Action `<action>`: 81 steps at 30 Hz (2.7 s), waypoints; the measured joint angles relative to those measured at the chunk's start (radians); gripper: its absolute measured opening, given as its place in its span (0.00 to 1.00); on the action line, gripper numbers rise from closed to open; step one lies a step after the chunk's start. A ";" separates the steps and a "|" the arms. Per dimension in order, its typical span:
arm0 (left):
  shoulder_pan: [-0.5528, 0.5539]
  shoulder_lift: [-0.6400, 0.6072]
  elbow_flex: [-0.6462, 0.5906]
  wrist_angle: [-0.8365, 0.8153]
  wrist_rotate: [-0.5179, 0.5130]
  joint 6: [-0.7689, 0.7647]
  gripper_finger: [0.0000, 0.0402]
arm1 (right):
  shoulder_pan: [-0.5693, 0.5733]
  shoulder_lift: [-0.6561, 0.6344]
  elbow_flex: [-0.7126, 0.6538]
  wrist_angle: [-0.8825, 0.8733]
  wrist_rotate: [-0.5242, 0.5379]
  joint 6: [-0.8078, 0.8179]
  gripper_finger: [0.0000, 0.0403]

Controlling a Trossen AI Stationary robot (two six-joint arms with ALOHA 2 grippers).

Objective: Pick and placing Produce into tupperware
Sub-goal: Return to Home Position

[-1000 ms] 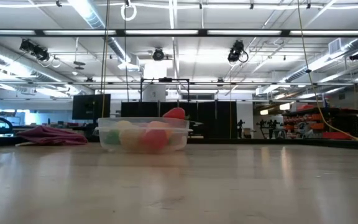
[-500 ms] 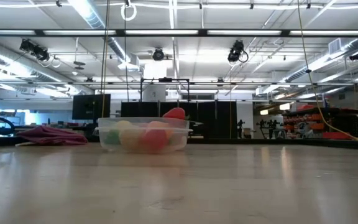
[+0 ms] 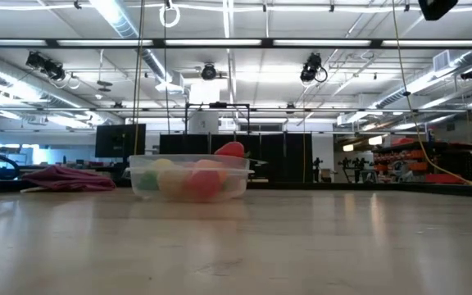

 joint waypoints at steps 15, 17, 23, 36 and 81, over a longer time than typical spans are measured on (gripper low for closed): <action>0.000 -0.359 -0.740 0.650 0.174 0.031 0.72 | 0.000 -0.234 -0.334 0.293 -0.082 0.030 0.30; 0.000 -0.380 -0.790 0.677 0.181 0.022 0.72 | 0.000 -0.258 -0.372 0.301 -0.082 0.040 0.30; 0.000 -0.461 -0.947 0.826 0.182 0.011 0.72 | 0.000 -0.318 -0.490 0.398 -0.081 0.040 0.30; 0.001 -0.540 -1.156 1.094 0.228 -0.044 0.72 | -0.002 -0.318 -0.519 0.449 -0.081 0.041 0.30; -0.003 -0.514 -1.203 0.824 0.222 -0.084 0.72 | -0.004 -0.287 -0.673 0.444 -0.043 0.117 0.30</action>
